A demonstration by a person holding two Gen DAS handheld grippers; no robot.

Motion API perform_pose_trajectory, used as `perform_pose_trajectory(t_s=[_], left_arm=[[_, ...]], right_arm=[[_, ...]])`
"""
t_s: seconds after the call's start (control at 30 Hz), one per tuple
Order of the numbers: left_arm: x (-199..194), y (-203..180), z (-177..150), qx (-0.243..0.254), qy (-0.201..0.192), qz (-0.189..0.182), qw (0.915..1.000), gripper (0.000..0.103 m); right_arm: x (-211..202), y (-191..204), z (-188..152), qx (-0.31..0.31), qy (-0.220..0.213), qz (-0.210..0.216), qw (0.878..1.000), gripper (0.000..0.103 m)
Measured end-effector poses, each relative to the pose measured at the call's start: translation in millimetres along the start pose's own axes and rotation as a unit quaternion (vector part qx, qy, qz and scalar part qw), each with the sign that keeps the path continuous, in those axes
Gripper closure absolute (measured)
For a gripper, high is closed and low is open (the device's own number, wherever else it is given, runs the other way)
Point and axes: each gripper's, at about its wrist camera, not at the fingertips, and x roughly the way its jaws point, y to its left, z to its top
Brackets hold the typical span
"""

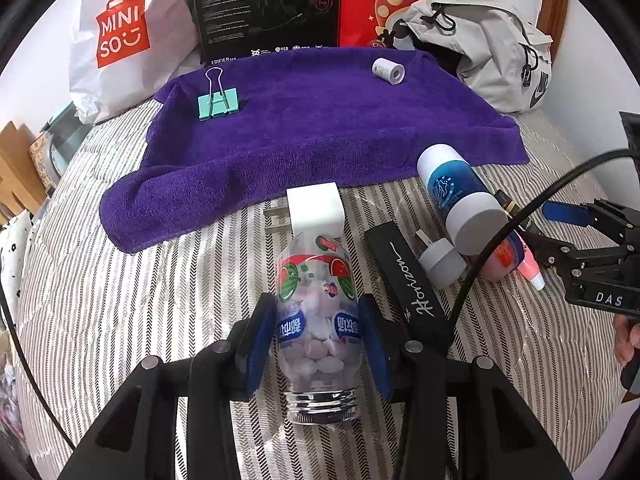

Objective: Organize rigid objects
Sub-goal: 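Grasp the black-and-gold Grand Reserve bottle with the right tool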

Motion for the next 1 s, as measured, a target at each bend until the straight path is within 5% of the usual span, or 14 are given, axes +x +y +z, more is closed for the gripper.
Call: perform_pose_trajectory(t_s=[0.17, 0.73, 0.87, 0.93, 1.0], left_arm=[[-1, 0, -1, 0.005, -0.004, -0.001, 1.0000, 0.062], [0, 0, 0, 0.010, -0.001, -0.001, 0.9999, 0.062], [0, 0, 0, 0.011, -0.002, -0.001, 0.9999, 0.062], [0, 0, 0, 0.011, -0.002, -0.001, 0.9999, 0.062], [0, -1, 0, 0.012, -0.002, -0.001, 0.9999, 0.062]], right_arm=[[6, 10, 1, -0.008, -0.001, 0.003, 1.000, 0.007], [8, 13, 1, -0.026, -0.013, 0.010, 1.000, 0.008], [4, 15, -1, -0.026, -0.029, 0.011, 0.999, 0.025], [1, 16, 0, -0.031, -0.033, 0.013, 0.999, 0.041], [0, 14, 2, -0.030, -0.029, 0.018, 0.999, 0.070]])
